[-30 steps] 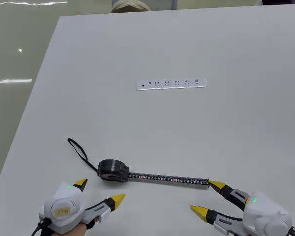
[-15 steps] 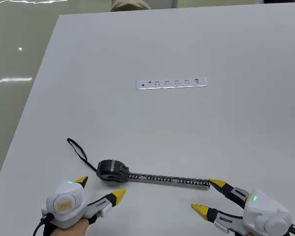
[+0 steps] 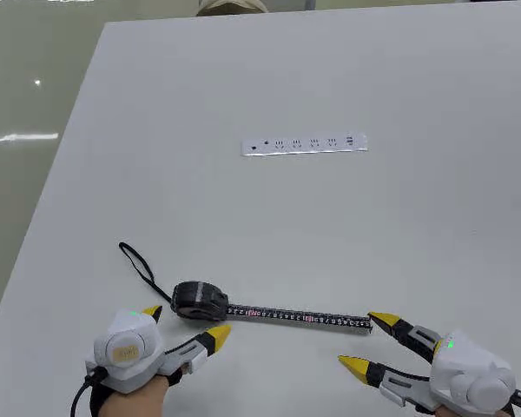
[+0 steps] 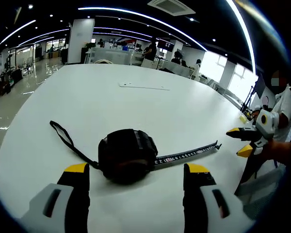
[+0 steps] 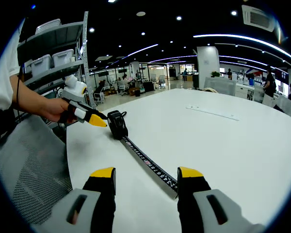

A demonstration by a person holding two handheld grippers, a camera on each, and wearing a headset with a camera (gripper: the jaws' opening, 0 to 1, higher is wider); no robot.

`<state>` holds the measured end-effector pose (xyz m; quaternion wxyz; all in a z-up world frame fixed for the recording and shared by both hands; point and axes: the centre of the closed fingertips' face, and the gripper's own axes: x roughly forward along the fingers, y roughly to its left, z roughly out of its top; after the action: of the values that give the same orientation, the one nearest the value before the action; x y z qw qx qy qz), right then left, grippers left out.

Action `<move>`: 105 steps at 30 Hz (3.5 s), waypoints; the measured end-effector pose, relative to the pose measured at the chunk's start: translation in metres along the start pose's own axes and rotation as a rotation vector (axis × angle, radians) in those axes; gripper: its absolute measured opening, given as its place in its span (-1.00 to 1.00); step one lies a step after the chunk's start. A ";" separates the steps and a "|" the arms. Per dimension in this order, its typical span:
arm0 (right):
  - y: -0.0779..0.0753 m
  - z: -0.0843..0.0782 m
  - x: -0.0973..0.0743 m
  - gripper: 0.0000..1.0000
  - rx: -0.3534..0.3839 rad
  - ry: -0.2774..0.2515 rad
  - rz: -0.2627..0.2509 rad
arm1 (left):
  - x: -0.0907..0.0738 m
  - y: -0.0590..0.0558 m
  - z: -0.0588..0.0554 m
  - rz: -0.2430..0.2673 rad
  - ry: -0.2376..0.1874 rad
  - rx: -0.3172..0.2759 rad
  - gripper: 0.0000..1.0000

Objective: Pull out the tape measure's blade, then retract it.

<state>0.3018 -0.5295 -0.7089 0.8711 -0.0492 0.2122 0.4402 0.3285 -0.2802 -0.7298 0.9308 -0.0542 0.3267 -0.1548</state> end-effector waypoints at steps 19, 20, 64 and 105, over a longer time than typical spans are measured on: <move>-0.008 -0.003 0.004 0.02 0.020 -0.003 0.014 | 0.012 0.002 0.001 0.020 0.004 -0.041 0.55; -0.008 -0.003 0.005 0.02 0.023 -0.005 0.016 | 0.013 0.002 0.001 0.023 0.005 -0.042 0.55; -0.028 -0.015 0.016 -0.05 0.025 0.001 0.084 | 0.029 0.010 0.005 0.089 0.014 -0.125 0.48; -0.042 -0.028 0.025 -0.12 0.042 0.010 0.125 | 0.038 0.012 0.007 0.124 0.027 -0.197 0.44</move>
<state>0.3383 -0.5443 -0.7490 0.8416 -0.0197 0.2281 0.4892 0.3638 -0.2812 -0.7485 0.9243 -0.1232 0.3553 -0.0647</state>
